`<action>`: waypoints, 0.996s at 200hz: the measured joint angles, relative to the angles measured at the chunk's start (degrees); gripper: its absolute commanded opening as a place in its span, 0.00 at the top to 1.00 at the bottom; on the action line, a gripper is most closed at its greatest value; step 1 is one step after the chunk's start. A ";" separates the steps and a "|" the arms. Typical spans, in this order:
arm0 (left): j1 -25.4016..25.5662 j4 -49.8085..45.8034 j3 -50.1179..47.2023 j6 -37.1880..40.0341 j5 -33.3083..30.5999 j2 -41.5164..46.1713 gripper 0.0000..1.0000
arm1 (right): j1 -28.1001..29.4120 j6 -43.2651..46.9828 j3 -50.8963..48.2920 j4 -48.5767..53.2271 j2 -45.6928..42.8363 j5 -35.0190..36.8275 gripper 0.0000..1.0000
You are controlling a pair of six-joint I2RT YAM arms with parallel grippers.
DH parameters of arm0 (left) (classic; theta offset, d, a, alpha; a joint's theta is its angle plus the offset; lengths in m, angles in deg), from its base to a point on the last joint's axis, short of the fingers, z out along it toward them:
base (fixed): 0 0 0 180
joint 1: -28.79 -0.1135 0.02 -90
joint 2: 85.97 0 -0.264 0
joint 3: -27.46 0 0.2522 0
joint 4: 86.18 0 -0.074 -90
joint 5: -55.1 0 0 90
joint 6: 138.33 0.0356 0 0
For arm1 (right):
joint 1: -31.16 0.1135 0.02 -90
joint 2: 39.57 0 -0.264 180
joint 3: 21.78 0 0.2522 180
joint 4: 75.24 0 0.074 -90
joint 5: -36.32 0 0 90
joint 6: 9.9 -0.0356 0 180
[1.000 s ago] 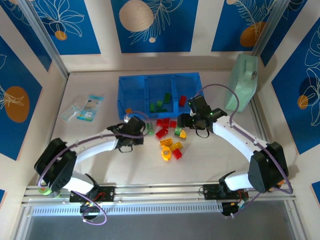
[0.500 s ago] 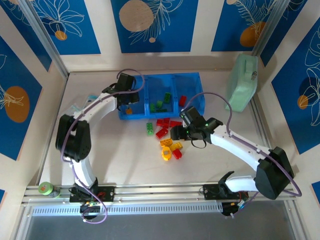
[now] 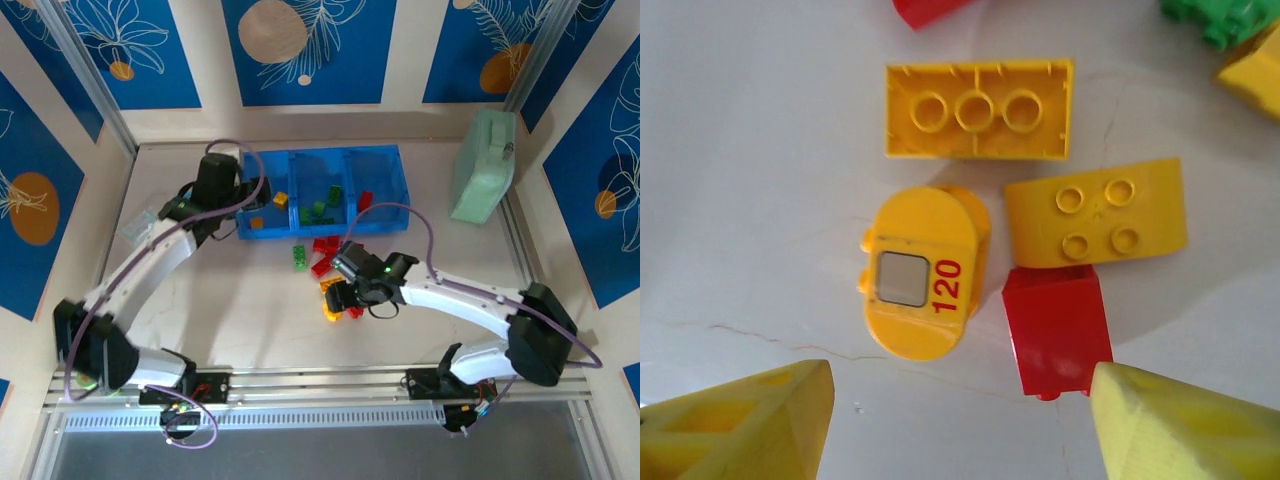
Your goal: Sort the legos into containers by color
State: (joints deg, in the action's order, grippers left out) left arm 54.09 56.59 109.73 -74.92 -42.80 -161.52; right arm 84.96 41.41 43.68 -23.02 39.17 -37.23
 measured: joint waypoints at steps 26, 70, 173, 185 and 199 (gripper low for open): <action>1.25 0.68 -9.64 -0.59 0.37 8.61 0.28 | 2.16 -0.72 3.50 1.73 6.08 1.42 0.31; 2.01 -2.08 -22.93 -3.37 0.11 20.61 0.28 | 3.87 -2.10 9.92 3.17 15.28 2.75 0.34; 2.12 -6.14 -35.69 -8.83 -0.48 32.70 0.29 | 7.34 -5.60 19.58 8.70 27.47 6.62 0.68; 2.12 -6.14 -35.74 -9.11 -0.48 32.96 0.29 | 7.30 -5.35 20.44 9.11 26.82 7.28 0.69; 2.12 -6.14 -35.74 -9.16 -0.46 33.20 0.29 | 6.78 -4.70 21.16 9.46 24.81 7.65 0.69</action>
State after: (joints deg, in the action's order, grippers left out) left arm 56.21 50.45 73.99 -84.08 -43.26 -128.32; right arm 91.74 36.71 64.84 -13.56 63.98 -29.58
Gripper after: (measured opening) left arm 0.710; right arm 0.383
